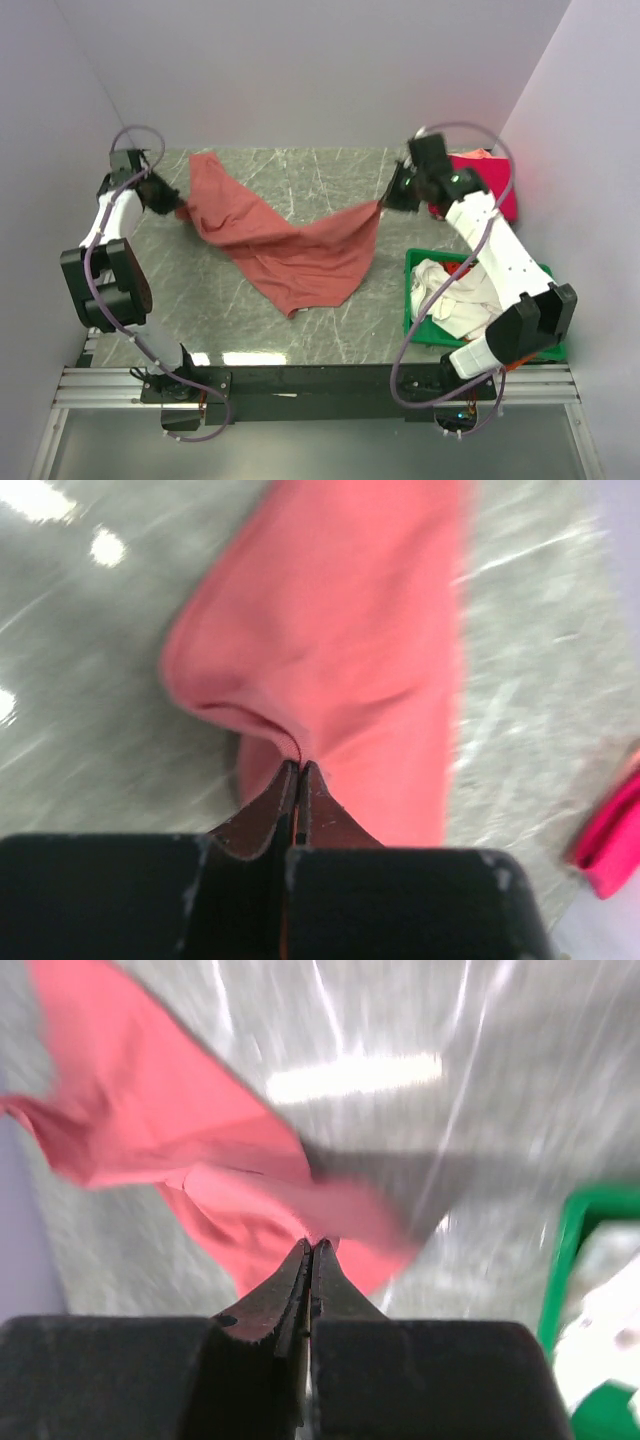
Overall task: Fold and stack the t-shirts
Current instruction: Flatten the tshirt out
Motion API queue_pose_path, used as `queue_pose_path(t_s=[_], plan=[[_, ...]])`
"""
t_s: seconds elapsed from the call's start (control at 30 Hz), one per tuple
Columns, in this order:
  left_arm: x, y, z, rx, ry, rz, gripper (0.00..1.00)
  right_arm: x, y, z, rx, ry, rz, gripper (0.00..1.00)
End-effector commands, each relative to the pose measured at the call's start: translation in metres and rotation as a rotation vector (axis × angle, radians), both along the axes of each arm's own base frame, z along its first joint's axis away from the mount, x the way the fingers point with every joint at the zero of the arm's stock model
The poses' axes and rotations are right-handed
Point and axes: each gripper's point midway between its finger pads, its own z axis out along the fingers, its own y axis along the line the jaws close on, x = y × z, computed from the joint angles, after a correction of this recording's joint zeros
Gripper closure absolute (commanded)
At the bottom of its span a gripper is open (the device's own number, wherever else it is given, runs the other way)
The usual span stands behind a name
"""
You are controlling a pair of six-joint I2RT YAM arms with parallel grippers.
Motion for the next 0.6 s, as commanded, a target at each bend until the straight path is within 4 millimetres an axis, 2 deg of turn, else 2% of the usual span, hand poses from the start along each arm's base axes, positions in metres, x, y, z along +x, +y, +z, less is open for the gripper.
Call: queue_pose_path(t_s=[0.0,0.03,0.07,0.1,0.13,0.17,0.2,0.23,0.27,0.3,0.33,0.37,0.4,0.43,0.47,0.5,0.53,0.57], plan=[[0.052,-0.002,0.077,0.035,-0.2,0.029,0.99,0.032,-0.026,0.031,-0.044,-0.05,-0.009,1.0],[0.069,-0.002,0.103,0.036,-0.259,0.027,0.99,0.046,-0.028,0.063,-0.028,-0.119,-0.013,1.0],[0.077,-0.002,0.119,0.035,-0.292,0.03,1.0,0.06,-0.029,0.067,-0.023,-0.123,-0.018,1.0],[0.083,-0.001,0.133,0.031,-0.315,0.041,0.99,0.075,-0.035,0.104,-0.005,-0.212,-0.04,1.0],[0.094,0.002,0.168,0.046,-0.391,0.051,0.99,0.082,-0.039,0.117,-0.002,-0.238,-0.048,1.0],[0.098,0.003,0.186,0.053,-0.424,0.058,0.99,0.094,-0.04,0.124,0.001,-0.253,-0.054,1.0],[0.101,0.005,0.203,0.057,-0.46,0.069,0.99,0.102,-0.044,0.166,0.02,-0.359,-0.072,1.0],[0.103,0.006,0.238,0.07,-0.537,0.074,1.0,0.106,-0.047,0.183,0.021,-0.406,-0.078,1.0],[0.103,0.008,0.255,0.077,-0.576,0.081,1.0,0.113,-0.05,0.194,0.025,-0.442,-0.094,1.0],[0.101,0.007,0.272,0.076,-0.615,0.087,1.0,0.113,-0.053,0.223,0.043,-0.522,-0.107,1.0],[0.094,0.005,0.303,0.086,-0.692,0.091,1.0,0.118,-0.057,0.243,0.067,-0.59,-0.129,1.0],[0.088,0.006,0.316,0.094,-0.723,0.103,1.0,0.108,-0.06,0.268,0.089,-0.663,-0.137,1.0],[0.074,0.003,0.337,0.099,-0.772,0.11,1.0,0.107,-0.062,0.27,0.095,-0.682,-0.146,1.0],[0.066,0.004,0.352,0.109,-0.82,0.12,1.0,0.107,-0.061,0.295,0.121,-0.786,-0.146,1.0],[0.058,0.006,0.361,0.123,-0.848,0.144,1.0,0.084,-0.066,0.323,0.141,-0.869,-0.152,1.0],[0.038,0.004,0.375,0.129,-0.885,0.159,1.0,0.082,-0.069,0.32,0.137,-0.88,-0.169,1.0],[0.027,0.005,0.386,0.139,-0.919,0.173,1.0,0.075,-0.072,0.338,0.151,-0.953,-0.175,1.0],[0.017,0.007,0.392,0.151,-0.937,0.187,1.0,0.053,-0.077,0.359,0.161,-1.017,-0.184,1.0]])
